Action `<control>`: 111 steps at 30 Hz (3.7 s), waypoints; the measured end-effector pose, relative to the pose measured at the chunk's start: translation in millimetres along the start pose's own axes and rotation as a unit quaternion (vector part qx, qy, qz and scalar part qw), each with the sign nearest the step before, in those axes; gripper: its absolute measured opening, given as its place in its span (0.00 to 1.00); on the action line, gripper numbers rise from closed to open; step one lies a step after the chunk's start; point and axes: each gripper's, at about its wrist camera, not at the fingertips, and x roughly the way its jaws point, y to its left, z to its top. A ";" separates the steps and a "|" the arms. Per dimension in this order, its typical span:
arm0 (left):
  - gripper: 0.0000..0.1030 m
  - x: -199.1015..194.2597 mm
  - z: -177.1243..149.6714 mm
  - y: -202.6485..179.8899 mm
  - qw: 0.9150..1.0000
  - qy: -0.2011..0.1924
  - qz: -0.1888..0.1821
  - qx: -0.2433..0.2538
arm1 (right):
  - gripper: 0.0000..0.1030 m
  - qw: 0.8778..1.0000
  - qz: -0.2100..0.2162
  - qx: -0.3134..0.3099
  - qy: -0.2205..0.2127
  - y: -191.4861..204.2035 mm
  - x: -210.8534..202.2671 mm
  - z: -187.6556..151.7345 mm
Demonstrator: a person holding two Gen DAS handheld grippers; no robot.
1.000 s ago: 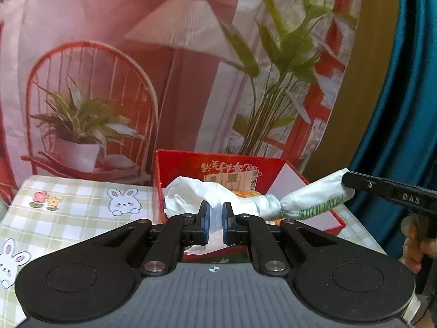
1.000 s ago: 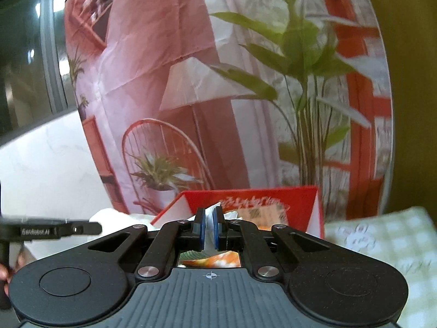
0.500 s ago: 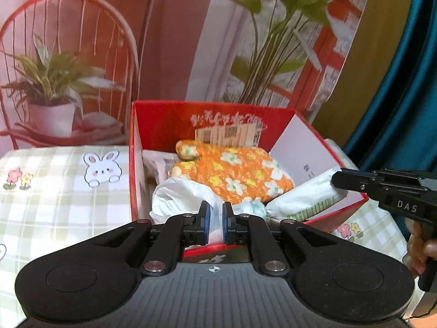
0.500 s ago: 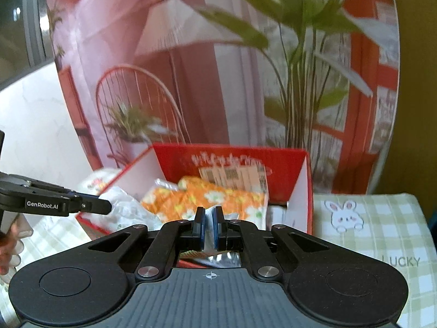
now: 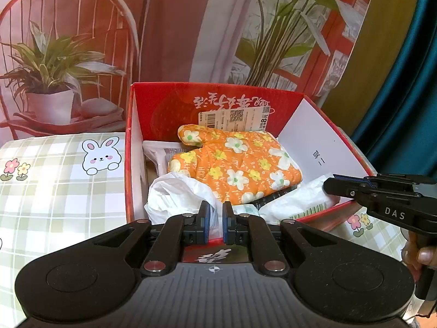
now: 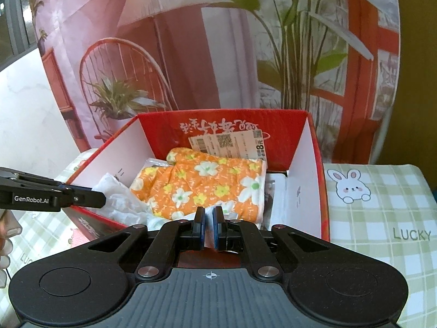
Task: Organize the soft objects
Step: 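Open both tools to release the bundle beside the orange pouch, then move both tools down to the clear-wrapped bread pastry and close on it, then lift the bread pastry with both tools and carry it over the red box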
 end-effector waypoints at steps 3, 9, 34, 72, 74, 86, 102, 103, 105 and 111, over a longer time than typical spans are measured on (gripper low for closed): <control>0.10 0.2 0.2 -0.2 1.000 0.000 0.000 -0.002 | 0.06 1.000 -0.003 0.005 0.003 -2.2 0.6 -1.2; 0.11 -0.1 -0.2 -0.1 1.000 -0.002 0.002 -0.004 | 0.10 1.000 -0.015 -0.005 -0.009 2.2 -1.3 -4.8; 0.81 -67.2 -42.8 -24.9 0.997 -0.073 0.029 0.003 | 0.57 0.996 0.022 0.004 -0.088 22.9 -71.6 -43.7; 0.42 -29.3 -121.3 -65.3 0.993 0.031 -0.114 -0.016 | 0.36 0.997 0.052 0.000 0.054 29.0 -83.0 -143.2; 0.40 -25.7 -123.5 -64.1 0.992 0.038 -0.119 -0.022 | 0.36 0.997 0.053 -0.002 0.052 28.6 -82.8 -143.0; 0.30 -15.9 -126.3 -55.3 0.988 0.051 -0.140 -0.041 | 0.38 0.997 0.056 0.003 0.060 28.1 -77.5 -141.0; 0.30 -63.4 -95.7 -52.3 0.989 -0.043 -0.138 -0.029 | 0.34 0.997 0.071 -0.032 -0.017 37.4 -106.0 -101.1; 0.30 -65.2 -93.7 -52.3 0.989 -0.047 -0.138 -0.028 | 0.34 0.997 0.072 -0.033 -0.021 38.1 -106.9 -98.5; 0.30 -68.7 -90.4 -51.9 0.989 -0.055 -0.137 -0.025 | 0.34 0.996 0.073 -0.037 -0.026 39.7 -107.9 -95.0; 0.30 -77.5 -72.9 -51.6 0.989 -0.073 -0.131 -0.015 | 0.34 0.995 0.074 -0.048 -0.044 42.5 -109.7 -80.9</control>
